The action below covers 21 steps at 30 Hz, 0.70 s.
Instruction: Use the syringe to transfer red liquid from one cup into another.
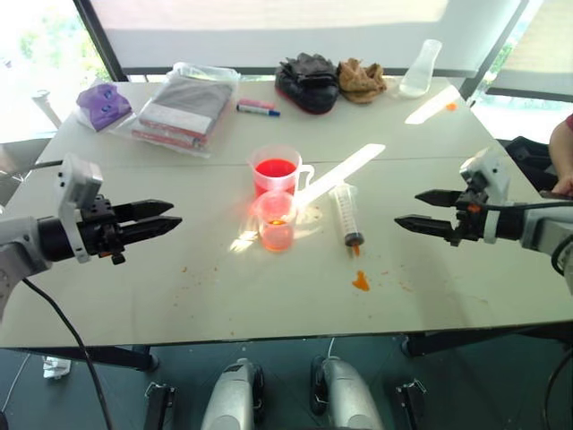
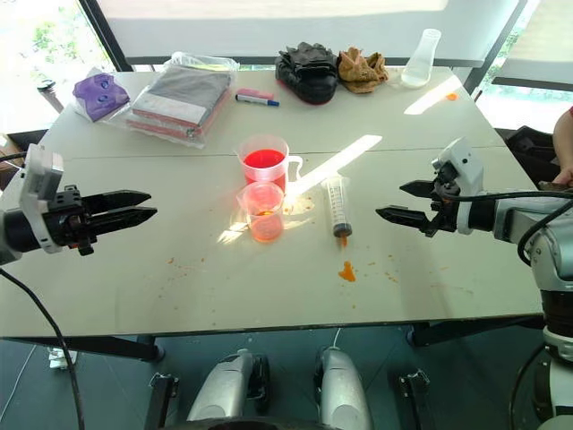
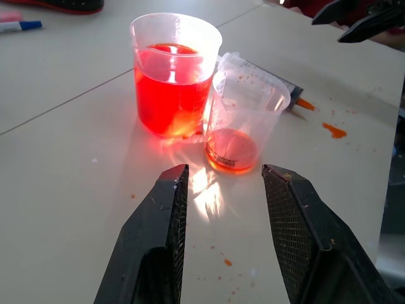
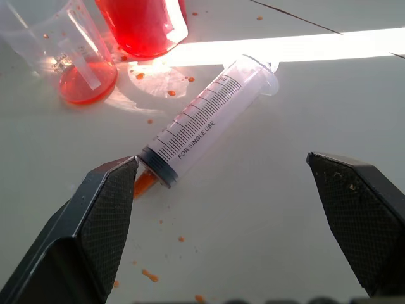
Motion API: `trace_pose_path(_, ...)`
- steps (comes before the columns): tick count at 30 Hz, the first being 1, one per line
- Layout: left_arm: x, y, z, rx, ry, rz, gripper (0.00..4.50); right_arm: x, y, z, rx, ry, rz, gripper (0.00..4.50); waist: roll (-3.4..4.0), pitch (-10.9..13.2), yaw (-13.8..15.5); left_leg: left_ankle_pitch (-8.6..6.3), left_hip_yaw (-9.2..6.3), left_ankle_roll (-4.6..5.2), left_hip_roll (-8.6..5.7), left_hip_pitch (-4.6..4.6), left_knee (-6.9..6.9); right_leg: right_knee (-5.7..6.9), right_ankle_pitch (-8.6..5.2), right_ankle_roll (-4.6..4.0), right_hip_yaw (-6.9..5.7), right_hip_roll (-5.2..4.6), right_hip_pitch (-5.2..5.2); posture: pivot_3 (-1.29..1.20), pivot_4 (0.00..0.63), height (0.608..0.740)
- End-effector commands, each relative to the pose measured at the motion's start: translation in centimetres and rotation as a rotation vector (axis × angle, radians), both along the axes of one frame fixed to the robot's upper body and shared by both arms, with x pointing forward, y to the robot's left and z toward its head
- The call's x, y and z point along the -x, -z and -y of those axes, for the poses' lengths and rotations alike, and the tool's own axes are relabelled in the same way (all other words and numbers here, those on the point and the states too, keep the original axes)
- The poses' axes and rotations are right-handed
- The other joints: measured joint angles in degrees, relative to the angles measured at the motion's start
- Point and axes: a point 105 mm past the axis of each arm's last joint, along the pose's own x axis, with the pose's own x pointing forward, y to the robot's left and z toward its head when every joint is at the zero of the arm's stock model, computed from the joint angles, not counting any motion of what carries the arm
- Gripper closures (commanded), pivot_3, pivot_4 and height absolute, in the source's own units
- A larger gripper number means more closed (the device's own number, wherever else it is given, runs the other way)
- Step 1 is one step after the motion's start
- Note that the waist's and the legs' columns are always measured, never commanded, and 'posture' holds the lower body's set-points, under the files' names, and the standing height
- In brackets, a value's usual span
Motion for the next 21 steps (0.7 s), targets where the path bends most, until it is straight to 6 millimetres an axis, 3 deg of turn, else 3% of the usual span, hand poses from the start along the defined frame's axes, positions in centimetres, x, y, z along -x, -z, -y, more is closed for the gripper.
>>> trace_pose_path(1, 0.0, -0.4, -0.3, -0.009, -0.004, 0.026, 2.58, -0.3, -0.8, -0.2, 0.005, -0.017, 0.045, 0.03, 0.01, 0.0, 0.2, 0.00, 0.01, 0.00, 0.00, 0.00, 0.01, 0.00, 0.00, 0.00, 0.00, 0.00, 0.00, 0.00, 0.150, 0.740)
trace_pose_path(6, -0.4, -0.9, -0.7, 0.016, -0.032, 0.037, 2.58, -0.8, -1.3, -0.6, -0.010, -0.021, 0.092, 0.03, 0.00, 0.0, 0.4, 0.00, 0.00, 0.00, 0.01, 0.00, 0.02, 0.00, 0.00, 0.00, 0.00, 0.01, 0.00, 0.00, 0.150, 0.740)
trace_pose_path(21, -2.0, -0.9, -1.0, -0.006, -0.094, 0.071, 2.58, -1.0, -0.3, -1.2, -0.033, -0.010, 0.061, 0.03, 0.00, 0.0, 0.5, 0.01, 0.00, 0.01, 0.00, 0.00, 0.04, 0.03, 0.02, 0.02, 0.00, 0.03, 0.02, 0.00, 0.150, 0.740)
